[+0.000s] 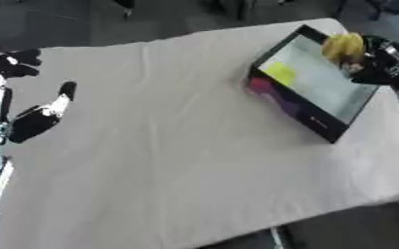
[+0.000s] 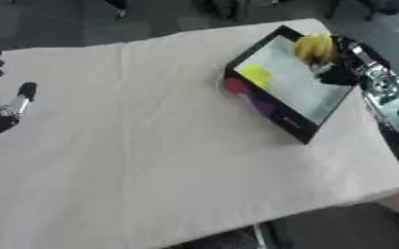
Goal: Pick up the objects with one hand, pass them to the other hand, and then place them into the box on the other side of the table.
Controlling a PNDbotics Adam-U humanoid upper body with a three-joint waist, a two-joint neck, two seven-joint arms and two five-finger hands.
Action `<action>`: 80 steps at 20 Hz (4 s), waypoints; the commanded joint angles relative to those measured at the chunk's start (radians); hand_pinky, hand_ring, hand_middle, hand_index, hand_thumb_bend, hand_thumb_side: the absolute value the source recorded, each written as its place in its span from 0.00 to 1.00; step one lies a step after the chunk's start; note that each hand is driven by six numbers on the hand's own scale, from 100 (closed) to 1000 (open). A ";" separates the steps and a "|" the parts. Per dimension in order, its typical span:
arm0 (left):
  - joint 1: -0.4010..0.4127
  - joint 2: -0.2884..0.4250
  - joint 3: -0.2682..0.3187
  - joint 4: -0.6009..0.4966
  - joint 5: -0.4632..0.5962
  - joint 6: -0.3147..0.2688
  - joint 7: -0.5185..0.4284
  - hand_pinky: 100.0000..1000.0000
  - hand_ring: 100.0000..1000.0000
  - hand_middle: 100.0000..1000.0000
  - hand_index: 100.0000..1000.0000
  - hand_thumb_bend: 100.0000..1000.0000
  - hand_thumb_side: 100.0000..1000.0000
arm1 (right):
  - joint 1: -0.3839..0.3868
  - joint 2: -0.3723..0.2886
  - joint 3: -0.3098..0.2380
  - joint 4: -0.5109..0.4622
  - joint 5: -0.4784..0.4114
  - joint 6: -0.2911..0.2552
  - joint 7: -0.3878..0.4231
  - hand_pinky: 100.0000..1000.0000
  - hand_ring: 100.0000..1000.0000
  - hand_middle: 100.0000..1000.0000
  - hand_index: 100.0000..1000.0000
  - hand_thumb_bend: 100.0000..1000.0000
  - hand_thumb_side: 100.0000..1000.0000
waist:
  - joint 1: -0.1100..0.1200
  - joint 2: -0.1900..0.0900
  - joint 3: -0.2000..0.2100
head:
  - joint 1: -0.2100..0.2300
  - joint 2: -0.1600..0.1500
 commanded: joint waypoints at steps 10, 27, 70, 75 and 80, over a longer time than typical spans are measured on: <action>-0.008 0.017 0.006 -0.018 0.021 0.005 0.023 0.71 0.58 0.60 0.78 0.35 0.40 | 0.013 -0.044 -0.036 -0.004 0.118 -0.003 -0.078 1.00 1.00 1.00 1.00 0.00 0.00 | -0.002 -0.013 -0.001 | 0.012 0.002; -0.055 0.187 0.072 0.051 0.126 0.246 -0.188 0.77 0.69 0.69 0.84 0.39 0.46 | 0.097 -0.045 -0.079 -0.339 -0.199 -0.008 -0.090 1.00 1.00 1.00 1.00 0.00 0.46 | 0.019 -0.038 0.021 | 0.124 0.057; -0.267 0.351 -0.073 0.669 -0.089 0.460 -0.866 0.79 0.77 0.69 0.77 0.76 0.50 | 0.130 -0.033 -0.057 -0.315 -0.182 0.028 -0.088 1.00 1.00 1.00 1.00 0.00 0.50 | 0.043 -0.060 0.050 | 0.252 0.061; -0.275 0.311 -0.079 0.720 -0.138 0.434 -0.864 0.78 0.77 0.69 0.76 0.79 0.50 | 0.134 -0.025 -0.055 -0.307 -0.173 0.032 -0.083 1.00 1.00 1.00 1.00 0.00 0.52 | 0.044 -0.059 0.047 | 0.252 0.061; -0.281 0.311 -0.078 0.734 -0.175 0.401 -0.880 0.79 0.78 0.70 0.78 0.79 0.50 | 0.145 -0.024 -0.053 -0.302 -0.161 0.034 -0.081 1.00 1.00 1.00 1.00 0.00 0.53 | 0.049 -0.059 0.049 | 0.253 0.061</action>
